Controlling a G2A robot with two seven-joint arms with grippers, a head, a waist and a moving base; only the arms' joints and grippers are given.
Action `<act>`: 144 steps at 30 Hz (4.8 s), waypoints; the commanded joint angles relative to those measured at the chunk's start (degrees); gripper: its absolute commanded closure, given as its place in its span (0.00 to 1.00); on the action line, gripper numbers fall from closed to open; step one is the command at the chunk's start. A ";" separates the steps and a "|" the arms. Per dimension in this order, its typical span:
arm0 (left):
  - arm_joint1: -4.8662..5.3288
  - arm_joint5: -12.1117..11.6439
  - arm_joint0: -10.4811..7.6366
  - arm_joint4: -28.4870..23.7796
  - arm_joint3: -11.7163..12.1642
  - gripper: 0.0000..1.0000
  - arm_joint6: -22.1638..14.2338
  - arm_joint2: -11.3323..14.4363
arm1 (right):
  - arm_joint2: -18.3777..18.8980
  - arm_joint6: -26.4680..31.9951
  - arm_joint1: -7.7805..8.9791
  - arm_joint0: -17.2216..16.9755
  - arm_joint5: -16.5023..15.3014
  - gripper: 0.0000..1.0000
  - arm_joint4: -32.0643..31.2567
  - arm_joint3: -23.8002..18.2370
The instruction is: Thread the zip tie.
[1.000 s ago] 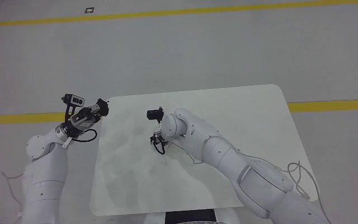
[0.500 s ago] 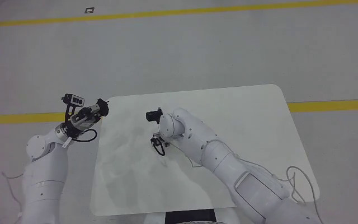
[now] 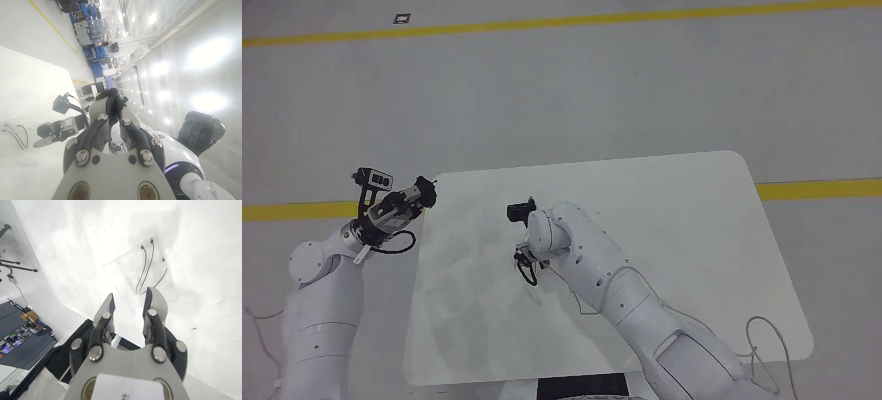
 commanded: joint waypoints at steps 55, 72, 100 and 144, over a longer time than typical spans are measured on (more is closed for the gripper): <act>0.00 0.00 0.00 0.00 0.00 1.00 0.00 0.00 | -2.51 -12.92 -3.43 7.03 0.00 0.85 1.88 18.24; 0.00 0.00 0.00 0.00 0.00 1.00 0.00 0.00 | -4.21 -14.30 -3.96 8.63 0.00 0.85 3.43 21.79; 0.00 0.00 0.00 0.00 0.00 1.00 0.00 0.00 | -7.78 -15.49 -4.77 10.86 0.00 0.84 3.59 23.81; 0.00 0.00 0.00 0.00 0.00 1.00 0.00 0.00 | -6.83 -14.30 -5.39 12.35 0.00 0.90 2.48 27.60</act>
